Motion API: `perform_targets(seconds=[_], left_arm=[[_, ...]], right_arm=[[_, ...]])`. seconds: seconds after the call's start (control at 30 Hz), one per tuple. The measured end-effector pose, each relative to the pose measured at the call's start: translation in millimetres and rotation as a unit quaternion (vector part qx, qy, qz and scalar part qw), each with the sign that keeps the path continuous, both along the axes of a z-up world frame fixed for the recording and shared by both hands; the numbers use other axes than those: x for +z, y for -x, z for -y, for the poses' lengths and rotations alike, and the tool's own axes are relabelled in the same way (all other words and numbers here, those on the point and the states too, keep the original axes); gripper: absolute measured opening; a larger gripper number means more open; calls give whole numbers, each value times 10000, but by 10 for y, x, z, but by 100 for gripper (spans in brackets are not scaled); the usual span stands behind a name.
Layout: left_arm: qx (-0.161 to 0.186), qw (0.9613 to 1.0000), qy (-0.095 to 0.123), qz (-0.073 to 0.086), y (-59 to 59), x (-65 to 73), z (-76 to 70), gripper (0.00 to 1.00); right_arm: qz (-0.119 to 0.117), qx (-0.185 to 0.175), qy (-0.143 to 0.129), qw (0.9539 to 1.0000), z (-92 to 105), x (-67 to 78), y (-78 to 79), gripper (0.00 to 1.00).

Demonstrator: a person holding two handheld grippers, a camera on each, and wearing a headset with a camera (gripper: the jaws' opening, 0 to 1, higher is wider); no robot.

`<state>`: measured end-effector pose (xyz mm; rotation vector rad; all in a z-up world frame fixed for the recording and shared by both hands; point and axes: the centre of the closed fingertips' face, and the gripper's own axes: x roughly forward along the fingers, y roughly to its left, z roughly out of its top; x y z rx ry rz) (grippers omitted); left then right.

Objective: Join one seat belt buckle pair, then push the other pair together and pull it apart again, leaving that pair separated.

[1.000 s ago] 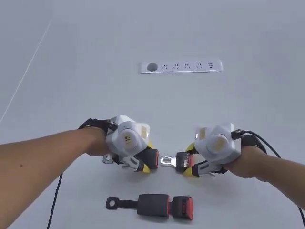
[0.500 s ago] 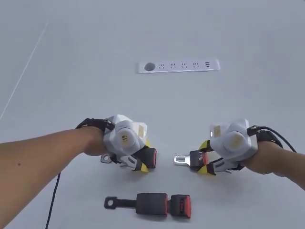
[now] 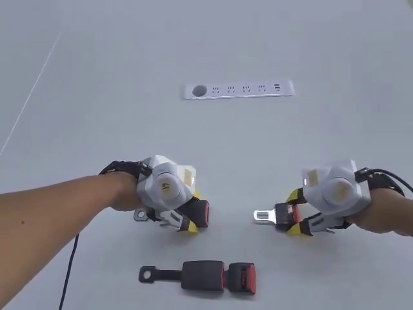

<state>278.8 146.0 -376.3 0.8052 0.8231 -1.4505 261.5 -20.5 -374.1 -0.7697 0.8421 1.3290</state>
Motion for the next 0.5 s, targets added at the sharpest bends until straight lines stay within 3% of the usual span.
perform_targets(seconds=[0.5], left_arm=[[57, 10000, 2, 28, -3, -3, 3, 37]], right_arm=[[-44, -12, 111, 9999, 177, -4, -4, 37]])
